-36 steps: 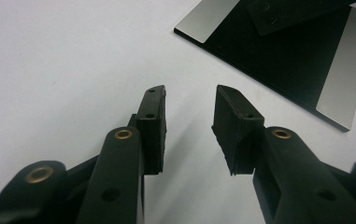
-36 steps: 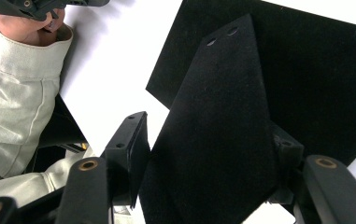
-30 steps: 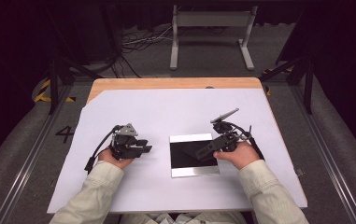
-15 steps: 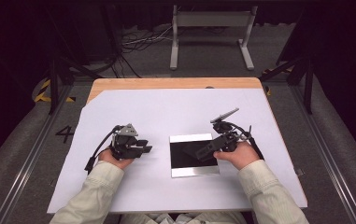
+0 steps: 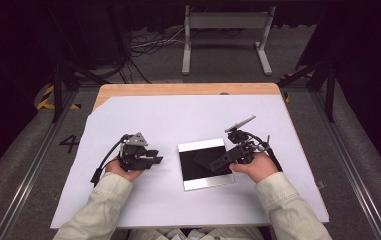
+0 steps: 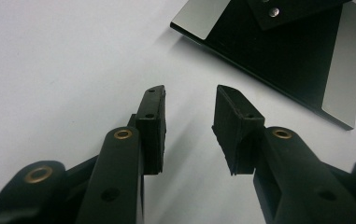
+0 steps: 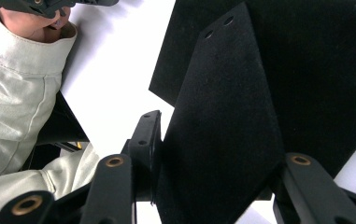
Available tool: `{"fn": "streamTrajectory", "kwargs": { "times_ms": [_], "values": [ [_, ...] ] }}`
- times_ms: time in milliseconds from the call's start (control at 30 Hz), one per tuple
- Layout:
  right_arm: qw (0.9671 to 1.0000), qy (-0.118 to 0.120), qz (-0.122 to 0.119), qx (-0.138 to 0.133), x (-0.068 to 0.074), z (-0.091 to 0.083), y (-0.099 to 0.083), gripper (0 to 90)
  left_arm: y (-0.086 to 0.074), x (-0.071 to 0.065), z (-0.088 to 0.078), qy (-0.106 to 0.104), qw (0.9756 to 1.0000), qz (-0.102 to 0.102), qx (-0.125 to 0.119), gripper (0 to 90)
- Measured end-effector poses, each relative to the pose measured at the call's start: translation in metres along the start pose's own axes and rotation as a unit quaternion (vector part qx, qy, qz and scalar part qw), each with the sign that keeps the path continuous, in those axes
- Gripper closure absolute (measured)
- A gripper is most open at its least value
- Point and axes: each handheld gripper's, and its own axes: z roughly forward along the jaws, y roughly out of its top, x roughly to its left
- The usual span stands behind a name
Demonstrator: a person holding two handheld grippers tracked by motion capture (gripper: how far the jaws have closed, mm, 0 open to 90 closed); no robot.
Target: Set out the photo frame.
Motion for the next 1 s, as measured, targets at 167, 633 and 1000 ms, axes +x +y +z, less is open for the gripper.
{"fn": "streamTrajectory", "kwargs": {
  "times_ms": [167, 633, 1000],
  "values": [
    [0.9999, 0.002, -0.009, -0.007, 0.003, -0.003, -0.002, 60.5, 0.0, 0.0, 0.0, 0.001, 1.0, 0.0, 0.0, 64.4],
    [0.9983, 0.042, -0.019, -0.036, 0.009, -0.011, -0.006, 73.8, 0.0, 0.0, 0.0, -0.001, 1.0, -0.001, 0.001, 64.4],
    [0.9972, 0.048, -0.023, -0.053, 0.012, -0.013, -0.007, 78.7, 0.0, -0.001, 0.0, -0.001, 1.0, -0.002, 0.001, 64.4]
  ]
}}
